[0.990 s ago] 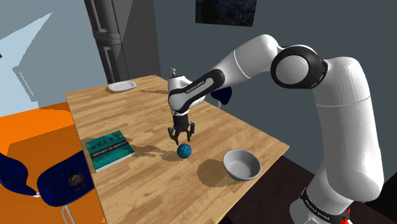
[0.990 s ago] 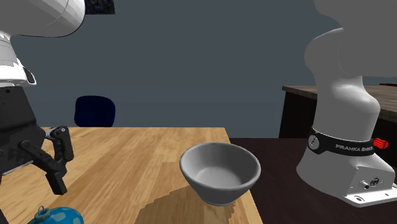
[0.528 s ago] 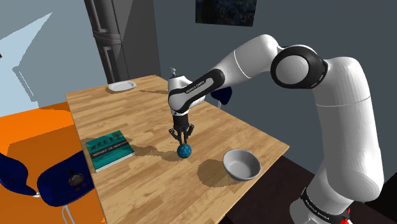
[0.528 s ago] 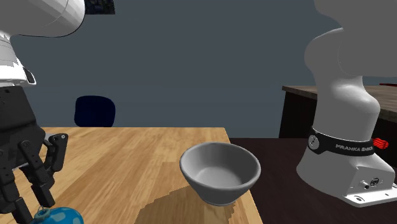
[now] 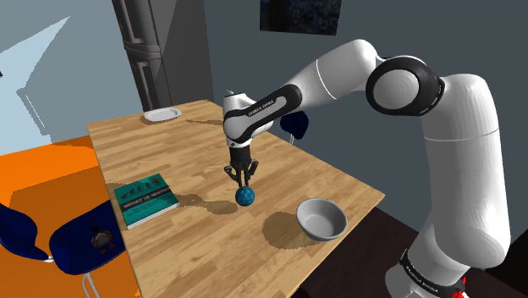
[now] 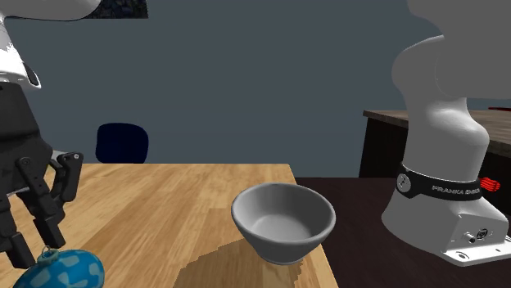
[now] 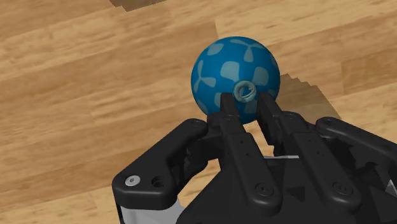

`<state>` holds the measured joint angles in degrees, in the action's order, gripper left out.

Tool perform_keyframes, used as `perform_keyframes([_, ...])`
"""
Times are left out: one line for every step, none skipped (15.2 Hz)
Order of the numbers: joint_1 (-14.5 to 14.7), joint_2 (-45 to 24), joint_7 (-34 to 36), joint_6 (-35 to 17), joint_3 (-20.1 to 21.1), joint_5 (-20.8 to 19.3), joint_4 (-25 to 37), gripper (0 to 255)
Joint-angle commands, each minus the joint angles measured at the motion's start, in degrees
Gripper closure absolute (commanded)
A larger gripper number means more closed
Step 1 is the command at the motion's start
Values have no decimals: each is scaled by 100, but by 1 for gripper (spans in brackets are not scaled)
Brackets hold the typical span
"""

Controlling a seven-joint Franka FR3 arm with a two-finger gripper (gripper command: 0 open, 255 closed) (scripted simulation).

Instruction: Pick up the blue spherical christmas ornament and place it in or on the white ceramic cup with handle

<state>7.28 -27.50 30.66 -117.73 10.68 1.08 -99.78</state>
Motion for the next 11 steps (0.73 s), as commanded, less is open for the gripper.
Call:
perform_keyframes([-7, 73, 0, 126, 6, 11, 53, 255])
perform_keyframes([-10, 112, 1, 187, 9, 16, 76, 255])
perform_keyframes([-13, 151, 2, 247, 13, 22, 98, 255])
perform_keyframes([-15, 186, 4, 310, 16, 27, 125, 255])
perform_keyframes([-17, 222, 5, 372, 19, 32, 152, 255])
perform_keyframes([-20, 257, 7, 435, 22, 37, 180, 255])
perform_keyframes([-22, 291, 9, 498, 24, 42, 210, 255])
perform_keyframes([-24, 325, 10, 560, 27, 47, 238, 255])
perform_keyframes([-26, 356, 12, 625, 30, 51, 273, 255])
perform_keyframes([-28, 387, 14, 689, 32, 56, 307, 255])
perform_keyframes([-30, 419, 16, 753, 35, 60, 340, 255])
